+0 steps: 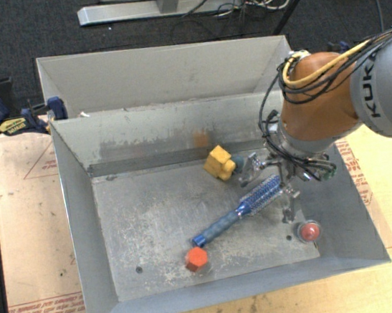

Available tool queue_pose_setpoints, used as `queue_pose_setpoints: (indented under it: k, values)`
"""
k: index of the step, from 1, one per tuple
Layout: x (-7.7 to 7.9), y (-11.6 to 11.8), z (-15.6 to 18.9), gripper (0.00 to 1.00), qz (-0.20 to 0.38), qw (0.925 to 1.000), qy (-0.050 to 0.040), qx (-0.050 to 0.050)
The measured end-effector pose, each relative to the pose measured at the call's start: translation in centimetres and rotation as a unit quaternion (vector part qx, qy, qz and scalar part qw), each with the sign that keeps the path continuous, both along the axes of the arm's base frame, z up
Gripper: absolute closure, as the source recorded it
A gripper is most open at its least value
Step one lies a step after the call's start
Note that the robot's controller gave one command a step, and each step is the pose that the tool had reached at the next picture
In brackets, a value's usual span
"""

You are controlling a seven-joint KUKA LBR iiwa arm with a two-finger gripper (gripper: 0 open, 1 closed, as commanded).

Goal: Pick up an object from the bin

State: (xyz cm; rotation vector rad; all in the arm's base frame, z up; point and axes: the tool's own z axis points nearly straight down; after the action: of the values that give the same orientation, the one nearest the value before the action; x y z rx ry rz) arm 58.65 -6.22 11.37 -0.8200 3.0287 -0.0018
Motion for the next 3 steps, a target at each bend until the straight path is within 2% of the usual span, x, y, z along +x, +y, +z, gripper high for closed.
queue_pose_setpoints:
  k: [1,2,3]
  values:
    - [0.94,-0.12,-4.11,0.0,0.059,0.9983,-0.0024,0.002]
    - [1.14,-0.02,-3.89,0.0,0.058,0.9983,-0.0006,0.001]
    - [1.31,0.04,-3.78,1.0,0.056,0.9984,-0.0044,0.002]
